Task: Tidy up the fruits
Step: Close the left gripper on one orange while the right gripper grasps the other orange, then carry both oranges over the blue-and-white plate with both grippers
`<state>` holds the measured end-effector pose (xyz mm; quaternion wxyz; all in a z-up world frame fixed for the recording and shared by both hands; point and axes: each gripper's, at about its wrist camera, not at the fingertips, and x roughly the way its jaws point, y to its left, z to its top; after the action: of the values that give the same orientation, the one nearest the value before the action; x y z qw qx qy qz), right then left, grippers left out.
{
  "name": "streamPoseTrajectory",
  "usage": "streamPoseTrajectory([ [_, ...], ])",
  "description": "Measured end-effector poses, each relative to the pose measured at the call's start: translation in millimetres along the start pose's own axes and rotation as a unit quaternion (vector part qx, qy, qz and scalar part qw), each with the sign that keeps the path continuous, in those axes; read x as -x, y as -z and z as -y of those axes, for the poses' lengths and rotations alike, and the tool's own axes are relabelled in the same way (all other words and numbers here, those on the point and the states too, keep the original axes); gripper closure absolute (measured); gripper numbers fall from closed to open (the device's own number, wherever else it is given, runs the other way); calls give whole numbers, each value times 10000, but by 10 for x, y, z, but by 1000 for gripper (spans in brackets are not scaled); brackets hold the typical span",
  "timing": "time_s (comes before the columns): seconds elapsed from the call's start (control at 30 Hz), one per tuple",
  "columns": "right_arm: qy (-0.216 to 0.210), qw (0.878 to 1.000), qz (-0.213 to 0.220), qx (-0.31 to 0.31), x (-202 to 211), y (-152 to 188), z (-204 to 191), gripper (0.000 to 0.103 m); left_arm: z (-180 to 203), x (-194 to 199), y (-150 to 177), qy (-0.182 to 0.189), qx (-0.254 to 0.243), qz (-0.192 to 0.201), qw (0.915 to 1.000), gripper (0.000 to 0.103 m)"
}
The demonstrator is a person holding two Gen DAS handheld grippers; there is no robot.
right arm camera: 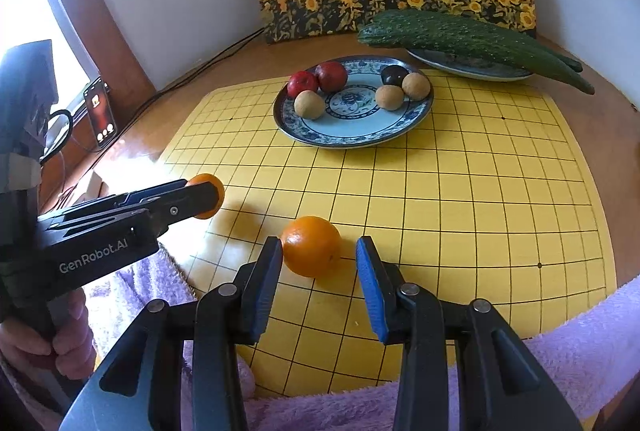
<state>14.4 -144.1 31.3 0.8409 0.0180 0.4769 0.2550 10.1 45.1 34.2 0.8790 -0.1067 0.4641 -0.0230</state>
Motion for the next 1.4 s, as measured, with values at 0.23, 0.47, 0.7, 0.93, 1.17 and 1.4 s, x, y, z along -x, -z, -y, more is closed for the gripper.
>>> streamPoseTrajectory([
  [0.23,-133,9999,-31,17,-48,19,-18,64,6,-2,-2,-36,-39,20,10000,70],
  [0.47,-213,9997,-51,-84,-85,28,44,68,19,-17,-9,-51,-46,13,10000,70],
  [0.7,-209,9997,13,-122,-45,24,88,68,82,-6,-58,48,-88,43,9999,70],
  [0.93,-84,9997,167,-184,59,-75,221,68,244,-5,-238,132,-282,170,9994,70],
  [1.17,157,9994,285,-75,114,-255,319,68,400,-157,-421,169,-419,162,9988,70],
  [1.4,345,9989,299,74,91,-403,373,68,491,-368,-516,134,-446,103,9989,71],
])
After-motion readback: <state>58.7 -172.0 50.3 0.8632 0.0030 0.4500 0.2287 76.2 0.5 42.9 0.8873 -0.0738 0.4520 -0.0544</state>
